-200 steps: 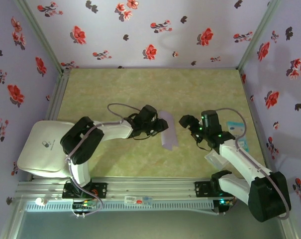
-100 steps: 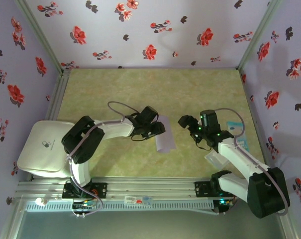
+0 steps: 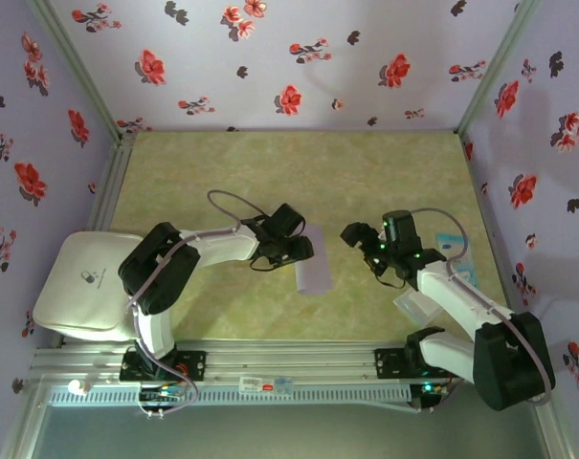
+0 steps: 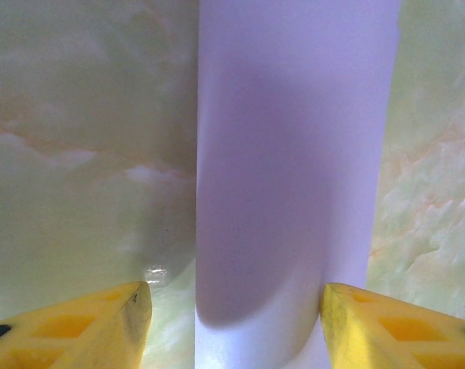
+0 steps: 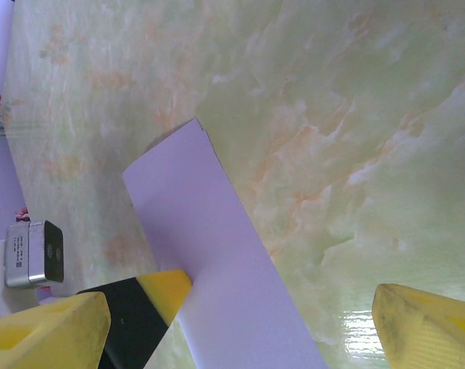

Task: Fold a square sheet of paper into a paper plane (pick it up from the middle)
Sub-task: First fold the square sheet of paper in half at the center of the table.

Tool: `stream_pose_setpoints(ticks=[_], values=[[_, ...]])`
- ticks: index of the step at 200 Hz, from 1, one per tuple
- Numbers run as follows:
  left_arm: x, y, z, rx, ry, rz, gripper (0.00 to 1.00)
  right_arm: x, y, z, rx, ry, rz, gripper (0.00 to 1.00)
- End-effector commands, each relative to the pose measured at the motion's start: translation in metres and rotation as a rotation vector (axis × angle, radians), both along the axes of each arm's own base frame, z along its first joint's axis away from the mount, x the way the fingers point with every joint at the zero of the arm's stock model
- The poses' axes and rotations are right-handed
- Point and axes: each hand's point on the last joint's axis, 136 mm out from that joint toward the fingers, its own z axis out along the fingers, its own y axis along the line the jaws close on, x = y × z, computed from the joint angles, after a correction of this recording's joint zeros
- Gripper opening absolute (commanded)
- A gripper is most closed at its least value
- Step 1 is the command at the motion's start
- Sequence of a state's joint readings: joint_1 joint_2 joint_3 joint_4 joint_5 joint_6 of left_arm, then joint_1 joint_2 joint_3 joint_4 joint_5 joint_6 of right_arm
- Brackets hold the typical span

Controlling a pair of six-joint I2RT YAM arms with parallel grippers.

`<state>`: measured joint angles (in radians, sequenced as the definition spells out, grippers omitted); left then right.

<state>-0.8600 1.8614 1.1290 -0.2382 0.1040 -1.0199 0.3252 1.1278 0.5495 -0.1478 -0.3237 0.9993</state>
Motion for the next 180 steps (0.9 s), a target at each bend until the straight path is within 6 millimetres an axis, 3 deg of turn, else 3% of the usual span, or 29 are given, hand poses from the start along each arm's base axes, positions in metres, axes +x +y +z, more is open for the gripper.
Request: stream_pose_setpoints(ticks=[1, 89, 180], values=[[0.003, 0.003, 0.017, 0.014, -0.045, -0.02, 0.59, 0.008, 0.006, 0.009, 0.033, -0.011, 0.008, 0.89], [0.003, 0.02, 0.011, 0.054, -0.03, -0.024, 0.56, 0.005, 0.009, 0.001, 0.039, 0.02, 0.023, 0.89], [0.002, 0.016, 0.0, 0.107, -0.011, -0.125, 0.56, 0.003, 0.01, 0.0, 0.028, 0.031, 0.034, 0.89]])
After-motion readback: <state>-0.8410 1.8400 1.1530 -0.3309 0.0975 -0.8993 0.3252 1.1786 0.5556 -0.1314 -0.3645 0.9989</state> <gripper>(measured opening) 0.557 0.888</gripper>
